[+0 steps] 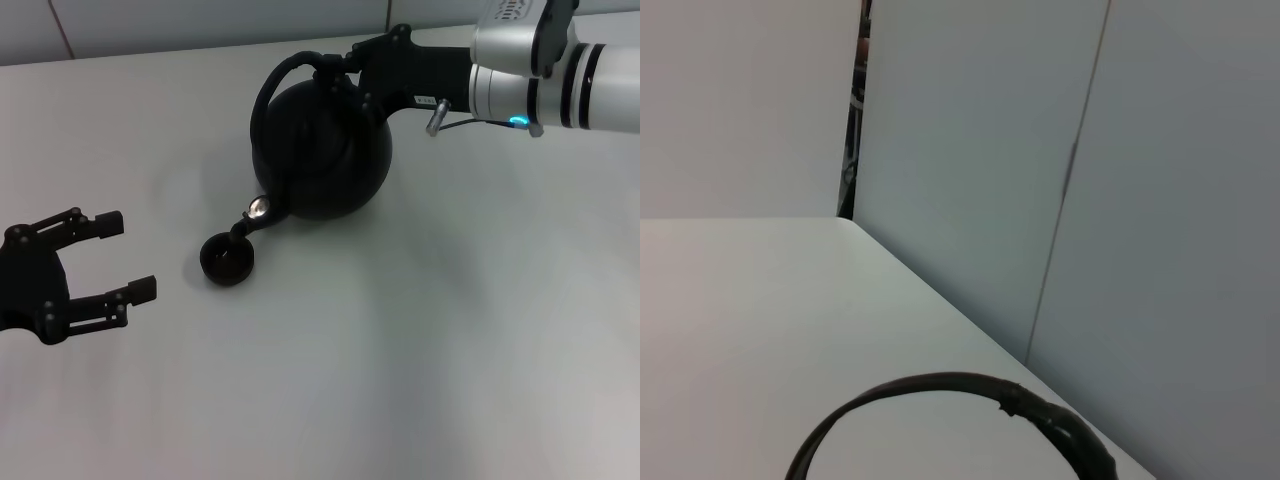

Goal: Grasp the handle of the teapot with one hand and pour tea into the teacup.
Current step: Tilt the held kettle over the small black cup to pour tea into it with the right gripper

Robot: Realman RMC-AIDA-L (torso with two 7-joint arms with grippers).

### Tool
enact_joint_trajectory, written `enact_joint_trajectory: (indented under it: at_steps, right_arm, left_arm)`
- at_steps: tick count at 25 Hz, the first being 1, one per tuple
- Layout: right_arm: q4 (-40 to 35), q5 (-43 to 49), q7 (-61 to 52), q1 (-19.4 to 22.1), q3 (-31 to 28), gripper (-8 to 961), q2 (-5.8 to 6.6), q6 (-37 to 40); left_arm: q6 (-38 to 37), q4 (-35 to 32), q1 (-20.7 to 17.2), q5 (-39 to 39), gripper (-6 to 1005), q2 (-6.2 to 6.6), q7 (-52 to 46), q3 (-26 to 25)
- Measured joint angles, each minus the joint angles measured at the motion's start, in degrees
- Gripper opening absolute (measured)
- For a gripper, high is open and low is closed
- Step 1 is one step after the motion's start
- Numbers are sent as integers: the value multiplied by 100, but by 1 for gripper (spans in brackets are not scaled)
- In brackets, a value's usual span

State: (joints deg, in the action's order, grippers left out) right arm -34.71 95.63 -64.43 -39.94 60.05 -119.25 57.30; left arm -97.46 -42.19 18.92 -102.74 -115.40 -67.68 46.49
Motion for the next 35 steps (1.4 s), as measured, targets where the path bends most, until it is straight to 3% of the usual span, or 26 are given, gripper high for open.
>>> enact_joint_trajectory:
  at_steps: [17, 35]
  right_arm:
    - [-97, -14, 80, -75, 37, 134, -11, -114]
    - [-369, -32, 80, -85, 473, 134, -10, -308]
  left_arm:
    - [-1, 0, -1, 0, 855, 23, -19, 0]
    - [63, 8, -3, 0, 854, 35, -1, 0]
